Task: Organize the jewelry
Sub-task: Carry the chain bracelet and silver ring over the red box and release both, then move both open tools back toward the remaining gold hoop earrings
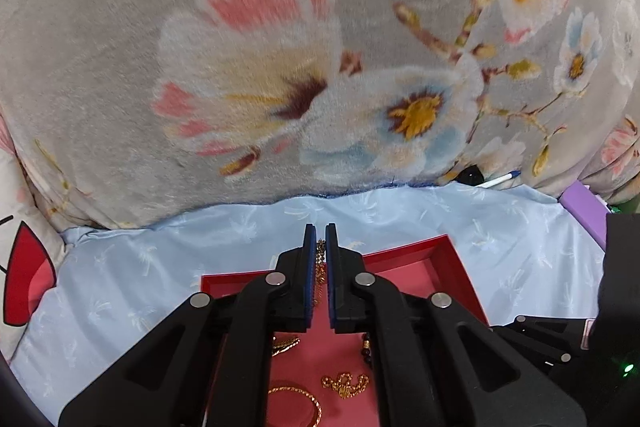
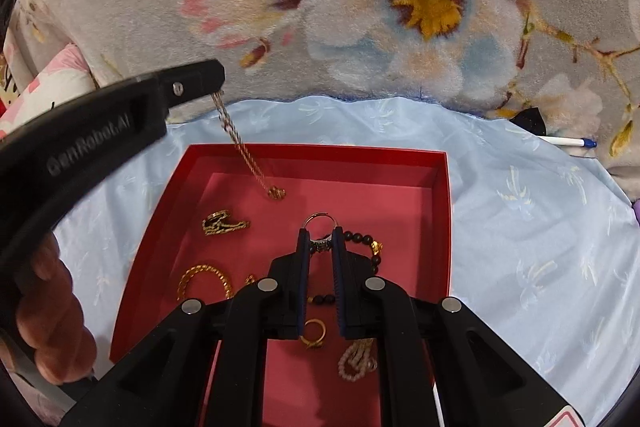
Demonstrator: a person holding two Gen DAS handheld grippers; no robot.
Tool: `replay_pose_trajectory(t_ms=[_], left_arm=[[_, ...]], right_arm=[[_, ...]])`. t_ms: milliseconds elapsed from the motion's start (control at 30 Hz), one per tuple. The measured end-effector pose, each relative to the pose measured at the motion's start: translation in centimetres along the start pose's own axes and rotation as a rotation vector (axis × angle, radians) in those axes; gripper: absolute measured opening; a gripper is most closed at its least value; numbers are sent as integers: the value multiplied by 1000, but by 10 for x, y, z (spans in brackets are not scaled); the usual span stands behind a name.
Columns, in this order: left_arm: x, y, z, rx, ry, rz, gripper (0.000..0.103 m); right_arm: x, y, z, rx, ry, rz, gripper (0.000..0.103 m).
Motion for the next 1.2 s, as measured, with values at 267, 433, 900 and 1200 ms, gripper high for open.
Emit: replay_pose_trajectory(t_ms=[267, 433, 900, 1200], left_arm=[[-29, -12, -9, -38, 36, 114, 23], [-51, -26, 5, -29, 50, 140, 30], [-88, -67, 34, -59, 46, 154, 33], [-92, -151, 115, -75, 74, 53, 46]], right_arm=[[16, 18, -29, -53, -8, -46, 10], [16, 22, -58, -109, -27, -49, 10], [2, 18, 1, -37, -48, 0, 15], [-14, -90, 133, 56, -98, 87, 30]])
Point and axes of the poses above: each gripper's, at about its wrist camera, not at the fingertips, and z roughly against the way its jaws point, x to its right, y to its top, the point moved 3 cm from there along -z, roughly the way its jaws point, and after that the axes turned 15 degrees about y, right-handed, at the moved point
